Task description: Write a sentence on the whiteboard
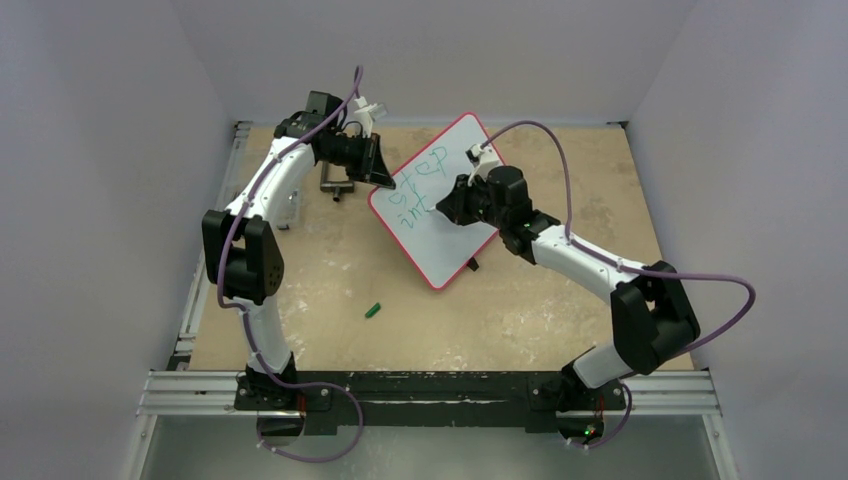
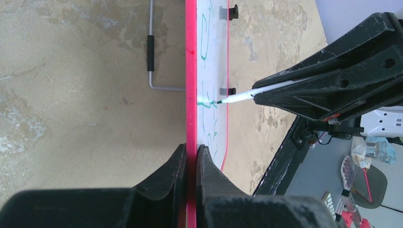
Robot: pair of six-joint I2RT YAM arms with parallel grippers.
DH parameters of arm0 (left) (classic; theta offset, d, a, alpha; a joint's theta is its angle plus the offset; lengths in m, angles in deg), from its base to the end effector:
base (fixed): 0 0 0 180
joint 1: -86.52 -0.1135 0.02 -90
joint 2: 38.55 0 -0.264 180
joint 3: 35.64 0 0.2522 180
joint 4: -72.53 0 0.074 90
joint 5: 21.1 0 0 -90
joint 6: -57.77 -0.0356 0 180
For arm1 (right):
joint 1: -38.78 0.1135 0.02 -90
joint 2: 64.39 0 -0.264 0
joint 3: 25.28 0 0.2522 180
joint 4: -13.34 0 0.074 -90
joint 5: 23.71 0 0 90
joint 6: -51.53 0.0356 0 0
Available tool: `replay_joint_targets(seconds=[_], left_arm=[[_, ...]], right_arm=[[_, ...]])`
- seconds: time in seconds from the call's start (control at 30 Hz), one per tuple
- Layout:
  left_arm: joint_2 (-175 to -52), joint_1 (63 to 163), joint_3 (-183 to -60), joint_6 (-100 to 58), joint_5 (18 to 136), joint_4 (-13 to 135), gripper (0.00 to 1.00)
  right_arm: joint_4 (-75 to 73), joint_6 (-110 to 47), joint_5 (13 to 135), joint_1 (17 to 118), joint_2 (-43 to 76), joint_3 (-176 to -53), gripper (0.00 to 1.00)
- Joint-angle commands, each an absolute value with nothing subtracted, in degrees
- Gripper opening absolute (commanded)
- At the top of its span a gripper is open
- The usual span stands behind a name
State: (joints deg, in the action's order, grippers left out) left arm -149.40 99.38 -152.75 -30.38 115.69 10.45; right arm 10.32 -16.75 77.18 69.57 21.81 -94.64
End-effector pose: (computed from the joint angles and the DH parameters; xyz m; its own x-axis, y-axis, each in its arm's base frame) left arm 0.4036 -0.1188 0.3063 -0.8239 0.1654 -0.5420 0.5253 0.5820 -0.6208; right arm 0.2941 0.1831 0.2668 -0.5136 0.1170 -0.8500 -0.5008 0.7635 0.4077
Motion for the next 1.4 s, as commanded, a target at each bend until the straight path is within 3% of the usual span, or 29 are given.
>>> replay_joint_targets(seconds=[0.0, 0.63, 1.37], left_arm=[[-146.9, 101.4, -152.1, -34.5, 115.7, 9.8, 0.00], [-146.6, 101.4, -151.9, -34.5, 115.6, 9.8, 0.00], [-146.0, 101.7, -151.8, -34.8, 115.2, 9.7, 0.00]], right_arm=[[7.9, -17.1, 72.6, 69.7, 22.1, -98.1, 0.00], [9.4, -15.7, 71.3, 69.3, 17.7, -100.1, 0.00], [10.2, -14.7, 71.9, 68.6, 23.0, -101.7, 0.00]])
